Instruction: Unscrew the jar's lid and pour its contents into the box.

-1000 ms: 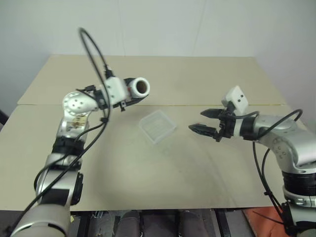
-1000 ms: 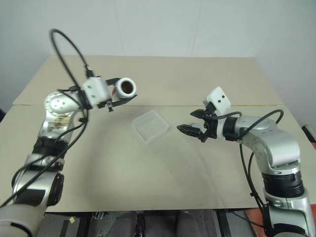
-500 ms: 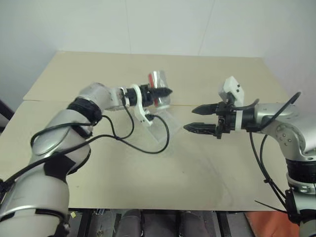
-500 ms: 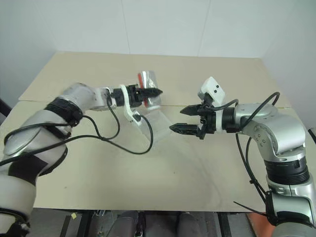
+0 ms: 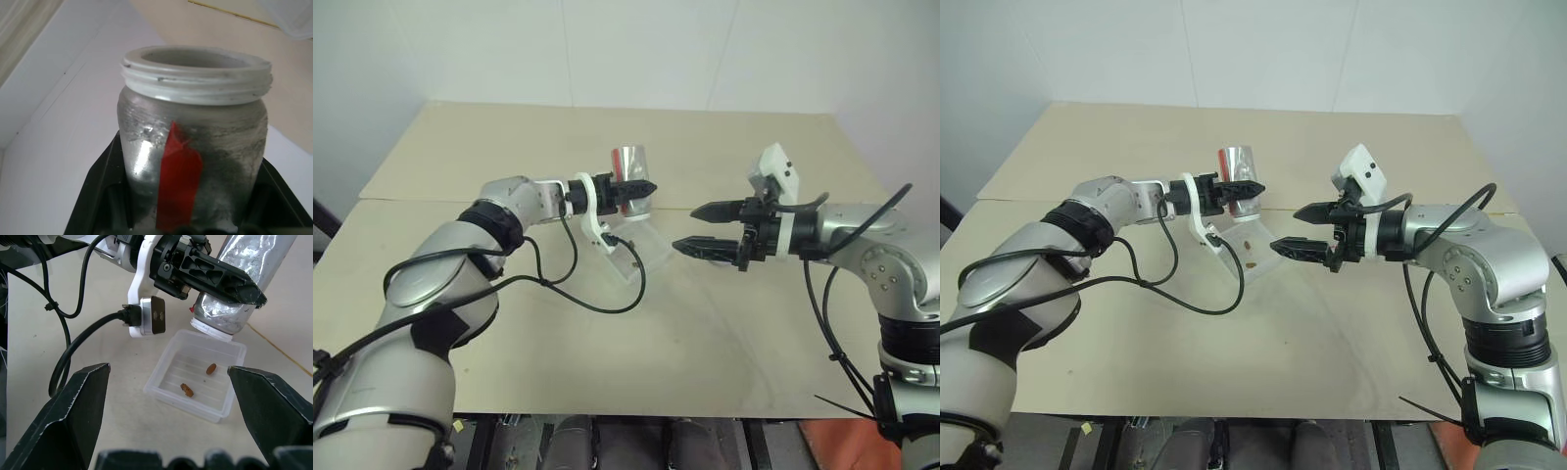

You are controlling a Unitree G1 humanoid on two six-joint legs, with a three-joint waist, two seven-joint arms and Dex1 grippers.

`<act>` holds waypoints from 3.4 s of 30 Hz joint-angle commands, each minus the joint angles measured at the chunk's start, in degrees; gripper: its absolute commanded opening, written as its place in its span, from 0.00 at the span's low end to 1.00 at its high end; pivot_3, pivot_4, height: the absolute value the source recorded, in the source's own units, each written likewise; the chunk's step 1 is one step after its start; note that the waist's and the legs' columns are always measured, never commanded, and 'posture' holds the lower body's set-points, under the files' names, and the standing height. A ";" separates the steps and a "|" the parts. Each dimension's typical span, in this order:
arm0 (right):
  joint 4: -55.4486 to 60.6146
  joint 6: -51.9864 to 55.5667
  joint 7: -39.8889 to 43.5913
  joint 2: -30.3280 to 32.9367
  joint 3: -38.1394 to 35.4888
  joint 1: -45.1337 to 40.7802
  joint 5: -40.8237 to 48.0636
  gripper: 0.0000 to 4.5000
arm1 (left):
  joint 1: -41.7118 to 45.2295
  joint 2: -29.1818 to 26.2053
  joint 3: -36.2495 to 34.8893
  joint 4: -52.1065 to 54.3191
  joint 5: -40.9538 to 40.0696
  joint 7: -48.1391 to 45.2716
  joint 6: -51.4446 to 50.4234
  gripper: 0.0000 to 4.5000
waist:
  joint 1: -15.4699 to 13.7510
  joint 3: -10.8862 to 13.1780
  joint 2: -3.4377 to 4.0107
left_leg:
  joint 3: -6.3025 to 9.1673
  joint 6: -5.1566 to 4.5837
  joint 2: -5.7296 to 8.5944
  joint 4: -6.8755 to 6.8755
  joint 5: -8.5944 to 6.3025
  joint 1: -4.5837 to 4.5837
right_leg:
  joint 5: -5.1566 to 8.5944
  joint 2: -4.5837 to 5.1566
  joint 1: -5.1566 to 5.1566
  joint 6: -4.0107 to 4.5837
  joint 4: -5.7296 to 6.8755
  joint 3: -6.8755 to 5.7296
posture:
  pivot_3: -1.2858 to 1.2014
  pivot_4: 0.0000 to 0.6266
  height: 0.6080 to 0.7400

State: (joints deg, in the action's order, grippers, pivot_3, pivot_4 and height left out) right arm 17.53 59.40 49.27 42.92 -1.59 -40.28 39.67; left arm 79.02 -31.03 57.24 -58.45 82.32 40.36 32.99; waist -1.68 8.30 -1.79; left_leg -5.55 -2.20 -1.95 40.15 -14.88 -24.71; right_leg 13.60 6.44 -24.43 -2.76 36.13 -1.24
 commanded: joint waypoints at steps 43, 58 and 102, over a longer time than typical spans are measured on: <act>4.32 -7.97 0.92 0.71 -3.15 5.68 0.74 0.99 | -49.94 13.98 -64.89 43.94 -96.25 -61.35 -37.33 0.43 | 0.97 -0.02 0.02 | 0.64 0.03 -0.01 0.22 0.02 0.20 | -0.02 -0.01 0.30 0.02 0.11 -0.06 | 0.52 0.24 1.00; 6.30 -7.64 0.12 0.36 -3.83 6.81 1.42 1.00 | -53.20 15.02 -64.25 44.63 -95.46 -61.26 -36.32 0.99 | 0.98 -0.02 0.02 | 0.65 0.01 -0.02 0.20 0.01 0.22 | -0.02 -0.01 0.31 0.02 0.09 -0.04 | 0.52 0.24 1.00; 11.37 -14.37 0.54 5.76 -8.46 19.35 1.14 1.00 | -70.46 -23.03 -81.33 74.35 -128.14 -111.70 -56.10 0.99 | 1.10 -0.03 0.06 | 0.34 -0.32 -0.08 -0.23 -0.19 0.65 | 0.04 -0.08 0.31 0.12 -0.07 0.35 | 0.52 0.24 1.00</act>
State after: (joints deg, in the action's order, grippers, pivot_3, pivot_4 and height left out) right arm 27.04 46.60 49.98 47.97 -7.78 -21.03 40.61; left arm 7.38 -54.16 -22.66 15.11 -44.37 -71.75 -22.74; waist -0.59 8.26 -1.73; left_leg -5.20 -2.52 -2.03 39.92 -15.07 -24.06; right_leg 13.64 6.36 -24.12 -2.64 36.06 -0.89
